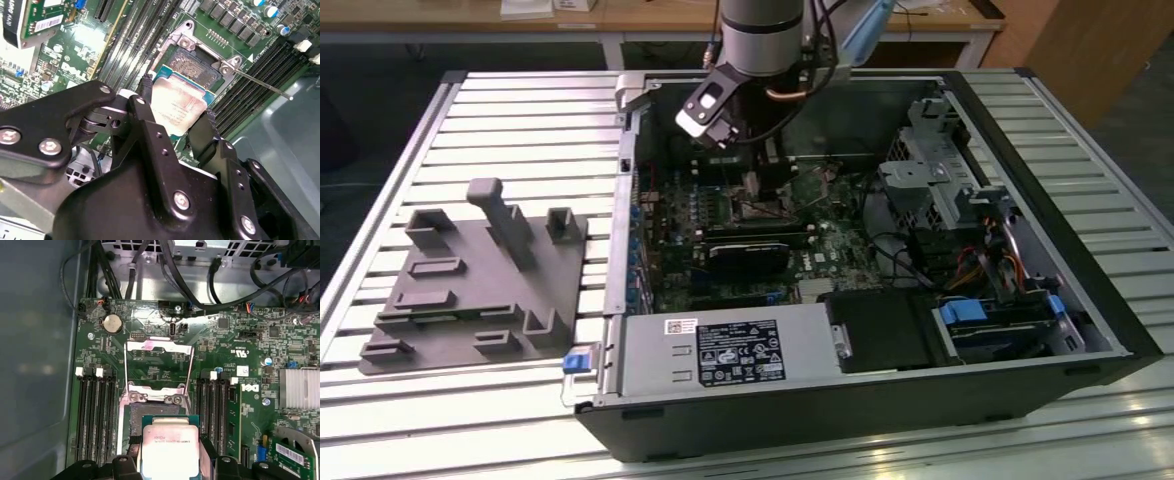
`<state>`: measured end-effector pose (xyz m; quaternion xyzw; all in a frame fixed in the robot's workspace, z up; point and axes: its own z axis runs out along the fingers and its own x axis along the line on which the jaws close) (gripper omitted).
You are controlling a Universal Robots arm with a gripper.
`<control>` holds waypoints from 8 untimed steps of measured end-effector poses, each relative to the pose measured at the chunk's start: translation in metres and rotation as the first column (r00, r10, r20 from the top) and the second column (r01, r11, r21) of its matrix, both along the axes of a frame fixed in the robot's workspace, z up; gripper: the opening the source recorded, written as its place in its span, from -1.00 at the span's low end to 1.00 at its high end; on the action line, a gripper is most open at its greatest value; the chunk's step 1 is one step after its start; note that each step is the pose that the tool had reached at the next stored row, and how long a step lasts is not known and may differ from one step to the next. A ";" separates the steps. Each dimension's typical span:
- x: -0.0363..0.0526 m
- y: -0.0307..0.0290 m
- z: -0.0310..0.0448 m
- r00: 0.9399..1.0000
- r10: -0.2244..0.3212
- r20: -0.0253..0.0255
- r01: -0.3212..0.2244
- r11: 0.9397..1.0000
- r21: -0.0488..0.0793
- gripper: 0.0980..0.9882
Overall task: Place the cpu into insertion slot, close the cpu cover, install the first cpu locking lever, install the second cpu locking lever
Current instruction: 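Place the cpu into insertion slot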
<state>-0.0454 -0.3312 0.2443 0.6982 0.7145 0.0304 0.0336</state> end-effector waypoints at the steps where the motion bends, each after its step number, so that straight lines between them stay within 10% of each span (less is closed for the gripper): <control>1: 0.0000 0.0000 -0.0007 1.000 0.000 0.000 0.000 1.000 0.000 0.00; 8: 0.0000 0.0022 -0.0040 1.000 -0.024 0.000 0.024 1.000 0.000 0.00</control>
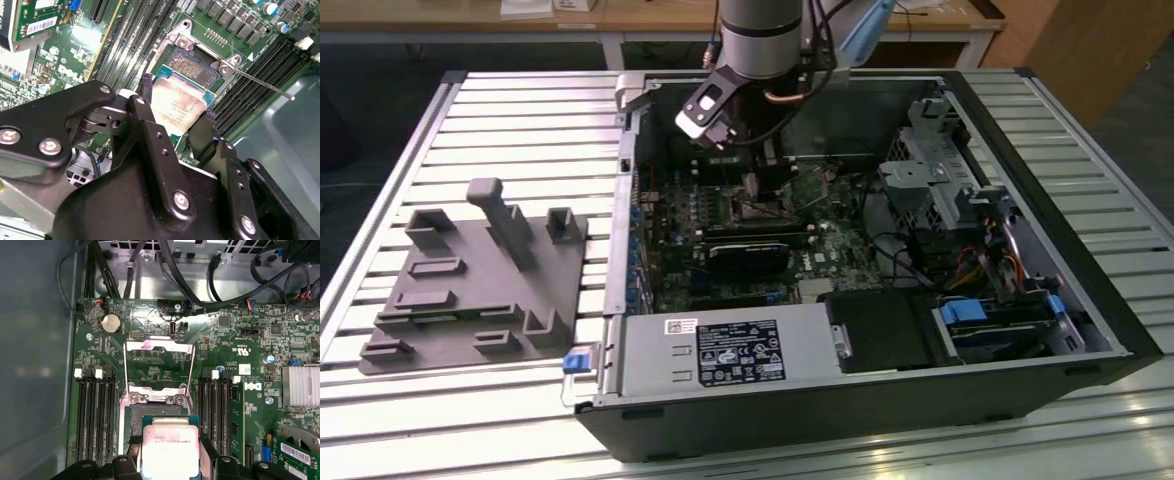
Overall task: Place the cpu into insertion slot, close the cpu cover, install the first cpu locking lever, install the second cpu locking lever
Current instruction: 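Place the cpu into insertion slot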
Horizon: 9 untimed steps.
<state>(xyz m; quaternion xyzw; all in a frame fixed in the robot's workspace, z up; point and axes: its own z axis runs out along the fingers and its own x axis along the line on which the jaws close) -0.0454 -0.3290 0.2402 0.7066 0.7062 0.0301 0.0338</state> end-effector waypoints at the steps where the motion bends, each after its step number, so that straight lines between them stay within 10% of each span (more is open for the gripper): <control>1: 0.0000 0.0005 -0.0004 1.000 -0.006 0.000 0.006 1.000 0.000 0.00; 9: 0.0000 0.0037 -0.0057 1.000 -0.015 0.000 0.015 1.000 0.000 0.00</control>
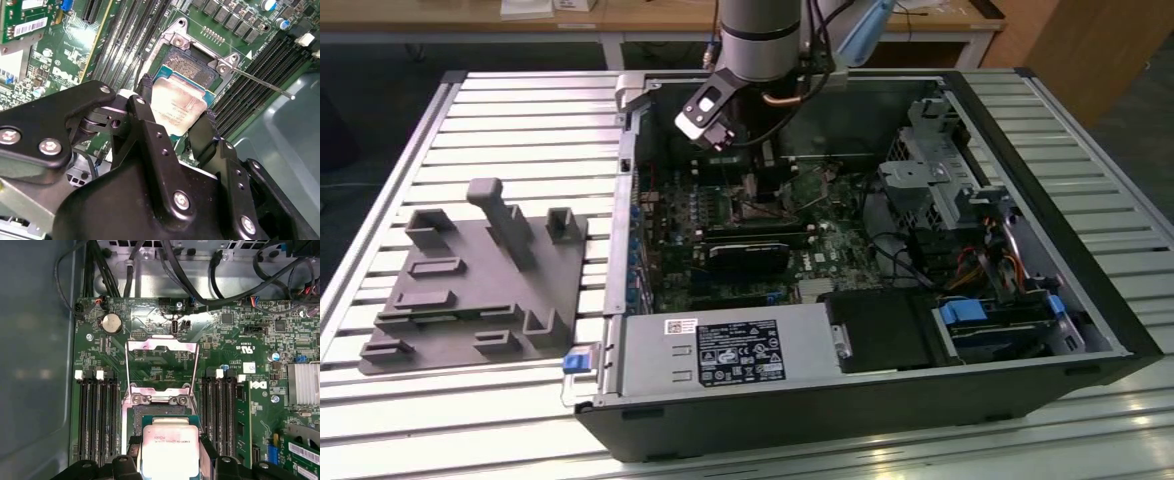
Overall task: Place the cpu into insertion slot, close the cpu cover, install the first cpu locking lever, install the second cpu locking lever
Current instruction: 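Place the cpu into insertion slot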
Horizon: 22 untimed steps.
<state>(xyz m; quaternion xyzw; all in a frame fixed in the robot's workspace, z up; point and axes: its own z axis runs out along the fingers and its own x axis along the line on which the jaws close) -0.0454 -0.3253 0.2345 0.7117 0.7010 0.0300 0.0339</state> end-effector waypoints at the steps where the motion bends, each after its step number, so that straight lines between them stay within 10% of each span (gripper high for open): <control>1: 0.0000 0.0001 -0.0011 1.000 0.000 0.000 0.000 1.000 0.000 0.00; 22: 0.0000 0.0016 -0.0226 1.000 0.017 0.000 -0.017 1.000 0.000 0.00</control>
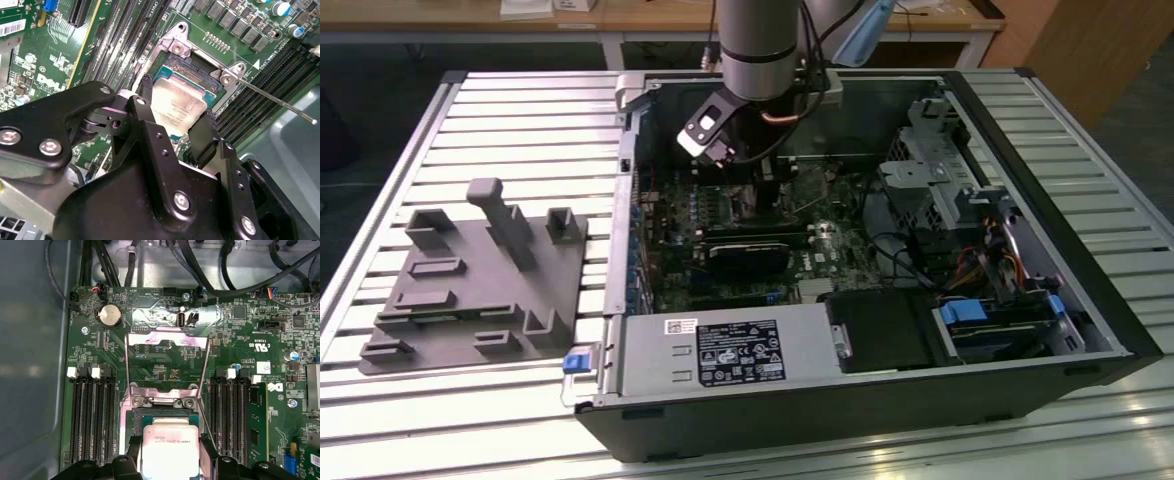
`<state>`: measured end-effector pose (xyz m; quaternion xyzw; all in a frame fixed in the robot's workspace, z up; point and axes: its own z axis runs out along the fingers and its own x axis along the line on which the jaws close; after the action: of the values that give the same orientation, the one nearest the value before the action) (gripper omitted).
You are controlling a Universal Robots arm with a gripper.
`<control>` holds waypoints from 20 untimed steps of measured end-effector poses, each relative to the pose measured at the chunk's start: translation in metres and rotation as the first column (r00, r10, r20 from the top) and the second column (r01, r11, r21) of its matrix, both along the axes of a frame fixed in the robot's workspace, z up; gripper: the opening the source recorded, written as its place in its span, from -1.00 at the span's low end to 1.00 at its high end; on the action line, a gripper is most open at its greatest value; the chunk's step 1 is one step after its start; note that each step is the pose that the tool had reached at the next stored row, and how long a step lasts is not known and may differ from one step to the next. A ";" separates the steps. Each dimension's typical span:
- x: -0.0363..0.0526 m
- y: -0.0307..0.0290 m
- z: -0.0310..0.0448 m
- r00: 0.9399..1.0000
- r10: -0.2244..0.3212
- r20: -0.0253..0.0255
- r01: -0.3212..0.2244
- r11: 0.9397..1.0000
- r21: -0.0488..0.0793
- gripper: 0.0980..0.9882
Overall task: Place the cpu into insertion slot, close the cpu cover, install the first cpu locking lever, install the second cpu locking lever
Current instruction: 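Place the cpu into insertion slot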
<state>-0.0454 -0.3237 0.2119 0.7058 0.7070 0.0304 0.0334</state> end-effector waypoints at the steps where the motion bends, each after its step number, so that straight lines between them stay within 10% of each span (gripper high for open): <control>1: 0.0000 0.0000 -0.0010 1.000 0.000 0.000 0.000 1.000 0.000 0.00; 20: -0.0004 0.0021 -0.0134 1.000 0.000 0.000 0.000 1.000 0.000 0.00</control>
<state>-0.0458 -0.3216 0.1985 0.7058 0.7070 0.0305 0.0334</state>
